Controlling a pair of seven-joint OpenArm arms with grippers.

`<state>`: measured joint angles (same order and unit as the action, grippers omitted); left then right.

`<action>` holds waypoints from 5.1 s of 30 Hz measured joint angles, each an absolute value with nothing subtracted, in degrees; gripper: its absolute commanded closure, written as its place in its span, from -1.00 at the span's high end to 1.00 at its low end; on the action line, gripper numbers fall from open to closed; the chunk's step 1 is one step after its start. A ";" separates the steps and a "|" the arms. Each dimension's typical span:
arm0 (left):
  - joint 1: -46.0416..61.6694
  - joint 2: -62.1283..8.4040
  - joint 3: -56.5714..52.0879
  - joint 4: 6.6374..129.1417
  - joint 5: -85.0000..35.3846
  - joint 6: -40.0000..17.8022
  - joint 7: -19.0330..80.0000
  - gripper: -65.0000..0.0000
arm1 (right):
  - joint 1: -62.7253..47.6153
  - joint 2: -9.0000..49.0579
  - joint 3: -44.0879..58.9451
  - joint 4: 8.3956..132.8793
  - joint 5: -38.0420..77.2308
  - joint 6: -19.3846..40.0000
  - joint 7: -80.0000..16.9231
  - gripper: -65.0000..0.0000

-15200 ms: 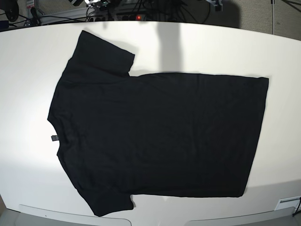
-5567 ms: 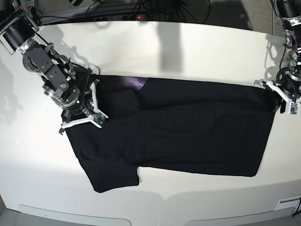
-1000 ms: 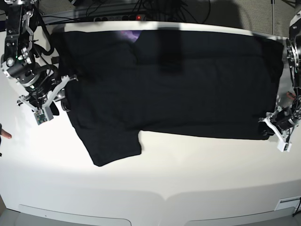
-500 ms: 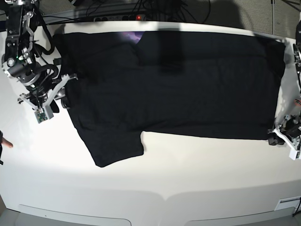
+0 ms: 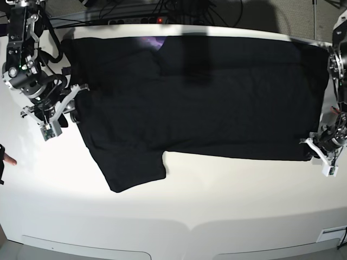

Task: Fold the T-shirt properly
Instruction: 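Move both grippers to the opposite long edge and grasp it, then lift the grasped edge and fold it over onto the other half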

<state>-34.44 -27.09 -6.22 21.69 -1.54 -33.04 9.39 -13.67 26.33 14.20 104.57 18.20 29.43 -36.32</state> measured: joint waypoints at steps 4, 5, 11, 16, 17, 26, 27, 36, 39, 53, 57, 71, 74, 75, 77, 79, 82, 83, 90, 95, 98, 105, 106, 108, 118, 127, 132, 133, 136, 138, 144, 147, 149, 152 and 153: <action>-34.52 -28.56 -6.22 21.69 -6.20 -36.40 9.39 -0.36 | -13.67 26.33 14.20 104.57 18.17 29.43 -36.29 -0.31; -34.57 -28.75 -6.22 21.69 -6.50 -36.27 9.39 -0.36 | -13.67 26.33 14.20 104.57 18.20 29.43 -36.27 -0.31; -34.44 -29.54 -6.22 21.69 -6.33 -36.03 10.66 -0.36 | -13.32 26.33 14.20 104.55 18.20 29.43 -35.86 -0.31; -33.58 -28.53 -6.22 21.58 -6.26 -36.14 10.17 -0.36 | -12.86 26.35 14.20 104.57 18.20 29.43 -36.07 -0.31; -33.23 -28.29 -6.22 21.58 -5.39 -36.18 10.13 -0.36 | -12.86 26.33 14.20 104.55 18.20 29.43 -36.27 -0.31; -31.11 -26.46 -6.26 21.65 -3.55 -33.17 6.57 -0.37 | -12.86 26.35 14.20 104.55 18.20 29.43 -36.29 -0.31; -31.14 -26.24 -6.28 21.82 -3.75 -33.19 7.62 -0.37 | -12.86 26.35 14.20 104.55 18.20 29.43 -36.29 -0.31; -31.09 -24.10 -6.37 22.17 -4.12 -34.57 8.12 -0.71 | -12.86 26.35 14.20 104.55 18.20 29.43 -32.45 -0.31; -31.07 -24.23 -6.37 22.17 -5.56 -34.96 8.56 -1.00 | -12.82 26.33 14.20 104.55 18.20 29.43 -28.88 -0.31; -30.61 -24.23 -6.37 21.89 -16.75 -35.14 10.66 -1.00 | 6.46 26.44 4.91 82.19 22.48 29.21 -34.50 -0.31; -30.55 -24.08 -6.37 21.82 -18.09 -35.57 10.76 -1.00 | 16.03 26.24 -1.52 69.97 22.52 29.28 -34.52 -0.31; -30.22 -24.10 -6.37 21.85 -18.15 -35.77 10.74 -1.00 | 42.72 22.35 -10.17 35.46 22.06 30.50 -39.99 -0.31; -30.20 -24.10 -6.37 21.85 -18.13 -35.77 10.79 -1.00 | 45.45 21.10 -10.15 29.67 18.61 33.71 -39.81 -0.31; -30.17 -24.10 -6.37 21.87 -18.20 -35.79 10.74 -1.00 | 45.91 20.60 -10.13 28.14 17.19 33.71 -39.46 -0.31; -30.00 -24.10 -6.37 21.89 -18.24 -35.81 10.59 -1.00 | 46.17 19.97 -10.13 25.50 14.41 33.71 -37.47 -0.31; -29.98 -24.12 -6.37 21.89 -18.33 -35.81 10.61 -1.00 | 46.00 19.46 -10.13 23.94 12.14 33.71 -35.90 -0.31; -29.82 -24.10 -6.37 21.89 -18.35 -35.79 10.46 -1.00 | 46.00 19.18 -10.13 22.65 10.68 33.69 -35.62 -0.31; -29.82 -24.12 -6.37 21.91 -18.33 -35.81 10.50 -1.00 | 46.02 19.16 -10.13 22.37 10.59 33.69 -35.62 -0.31; -29.82 -24.10 -6.37 21.91 -18.33 -35.81 10.48 -1.00 | 45.87 19.16 -10.13 22.26 10.63 33.69 -37.60 -0.43; -29.82 -24.10 -6.37 21.91 -18.33 -35.81 10.48 -1.00 | 45.54 18.81 -10.11 22.28 10.68 33.69 -37.80 -0.76; -29.82 -24.10 -6.37 21.91 -18.35 -35.81 10.48 -1.00 | 44.82 18.39 -10.00 22.55 10.81 33.71 -37.34 -1.00; -29.82 -23.94 -6.37 21.91 -18.52 -35.79 10.46 -1.00 | 42.15 18.72 -9.78 22.98 11.73 33.71 -30.15 -1.00; -29.82 -23.94 -6.37 21.91 -18.52 -35.79 10.41 -1.00 | 41.78 18.72 -9.78 22.96 11.75 33.71 -28.40 -1.00; -29.69 -23.92 -6.37 21.89 -18.28 -35.81 9.45 -1.00 | 41.23 18.70 -9.80 22.96 11.68 33.65 -24.99 -1.00; -29.69 -24.21 -6.26 23.38 -28.12 -34.89 14.26 -1.00 | 40.56 18.55 -9.87 27.79 10.41 33.58 -26.68 -1.00; -23.75 -27.68 -5.93 38.92 -37.76 -34.74 24.69 -1.00 | 33.30 20.21 -9.98 54.04 19.68 34.87 -38.24 -1.00; -12.82 -31.20 -6.00 52.21 -39.33 -34.37 25.36 -1.00 | 22.15 24.84 -10.00 72.93 25.47 29.58 -41.82 -1.00; -10.83 -31.51 -5.98 55.00 -39.42 -33.52 25.54 -1.00 | 20.43 25.78 -9.61 75.92 26.55 28.58 -42.13 -1.00; -5.30 -31.20 -6.98 62.81 -39.75 -30.41 25.17 -1.00 | 15.79 27.64 -6.85 82.96 29.08 27.73 -42.44 -1.00; -1.30 -30.72 -8.93 67.00 -39.81 -30.57 24.49 -1.00 | 12.23 27.73 -3.60 86.04 29.61 27.70 -42.87 -1.00; 8.60 -30.94 -18.26 75.09 -39.72 -30.39 23.16 -1.00 | 2.70 27.49 6.79 91.29 33.63 29.19 -43.62 -1.00; 12.23 -31.03 -21.06 78.28 -39.86 -30.50 23.14 -1.00 | -1.32 27.46 10.76 94.67 34.98 31.00 -44.07 -1.00; 14.37 -30.68 -22.52 79.92 -39.70 -31.31 23.20 -1.00 | -4.47 27.42 12.64 97.51 35.51 31.59 -44.64 -1.00; 17.04 -30.72 -24.47 82.67 -39.81 -31.59 23.16 -1.00 | -8.51 27.29 15.40 101.30 35.73 31.66 -45.06 -1.00; 17.85 -30.83 -24.97 83.61 -39.86 -31.53 23.18 -1.00 | -9.65 27.35 16.25 102.30 35.73 31.75 -45.15 -1.00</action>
<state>17.85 -30.83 -24.97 83.61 -39.86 -31.53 23.18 -9.65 27.35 16.25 102.30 35.73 31.75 -45.15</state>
